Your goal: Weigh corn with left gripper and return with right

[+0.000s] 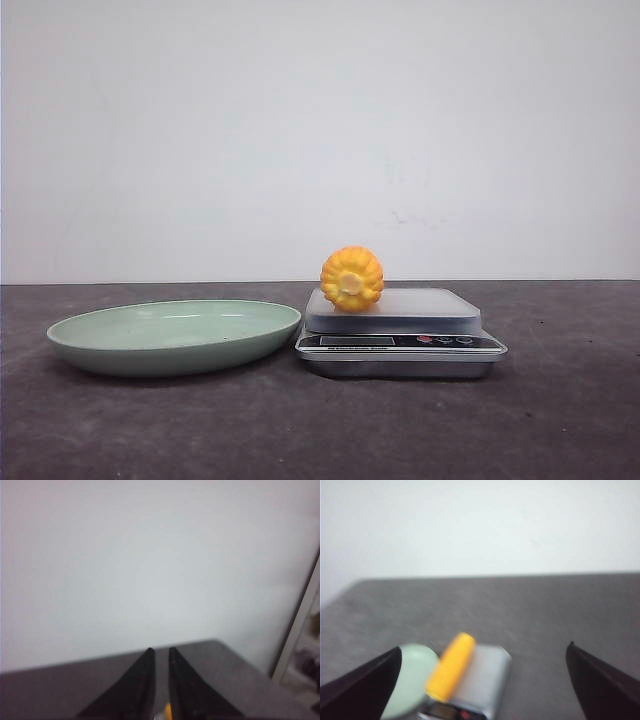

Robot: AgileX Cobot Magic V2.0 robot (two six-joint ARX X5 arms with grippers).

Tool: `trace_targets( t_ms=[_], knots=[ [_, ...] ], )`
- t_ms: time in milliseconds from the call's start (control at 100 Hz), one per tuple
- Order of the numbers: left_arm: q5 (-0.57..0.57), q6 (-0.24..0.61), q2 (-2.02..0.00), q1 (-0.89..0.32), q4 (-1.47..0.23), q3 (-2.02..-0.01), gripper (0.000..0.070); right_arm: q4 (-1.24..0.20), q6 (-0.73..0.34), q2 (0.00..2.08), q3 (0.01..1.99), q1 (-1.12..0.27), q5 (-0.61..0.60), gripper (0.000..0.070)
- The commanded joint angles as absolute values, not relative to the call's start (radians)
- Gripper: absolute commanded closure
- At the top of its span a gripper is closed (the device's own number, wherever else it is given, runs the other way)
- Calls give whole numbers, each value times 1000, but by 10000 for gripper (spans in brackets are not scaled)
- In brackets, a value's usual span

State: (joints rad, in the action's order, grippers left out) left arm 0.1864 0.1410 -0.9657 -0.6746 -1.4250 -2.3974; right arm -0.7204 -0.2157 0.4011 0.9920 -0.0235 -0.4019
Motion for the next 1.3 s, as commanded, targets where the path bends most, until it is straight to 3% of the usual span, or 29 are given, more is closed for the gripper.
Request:
trace_targets(
  t_ms=[0, 50, 140, 190, 280, 460, 790, 950, 1030, 1290],
  knots=[
    [191, 128, -951, -682, -1481, -2366, 699, -627, -328, 404, 1002, -24, -463, 47],
    [190, 128, -936, -682, -1481, -2332, 699, -551, -375, 404, 1002, -24, -510, 63],
    [190, 127, -916, -682, -1481, -2279, 699, -377, -456, 413, 1007, -24, -566, 173],
    [189, 123, -913, -682, -1481, -2263, 699, -304, -483, 425, 1020, -24, -555, 179],
    [183, 119, -913, -682, -1481, -2248, 699, -277, -480, 458, 1063, -24, -525, 189],
    [183, 89, -913, -682, -1481, -2239, 700, -282, -428, 592, 1166, -25, -558, 407],
    [221, 20, -912, -682, -1481, -2236, 700, -281, -379, 904, 1277, -133, -531, 405],
    [221, 15, -912, -682, -1481, -2235, 700, -285, -260, 1046, 1280, -296, -384, 400],
    [221, 15, -912, -682, -1481, -2235, 700, -293, -221, 1119, 1281, -379, -276, 333],
    [221, 24, -912, -682, -1481, -2235, 700, -379, -286, 1346, 1283, -493, -41, 282]
  ],
)
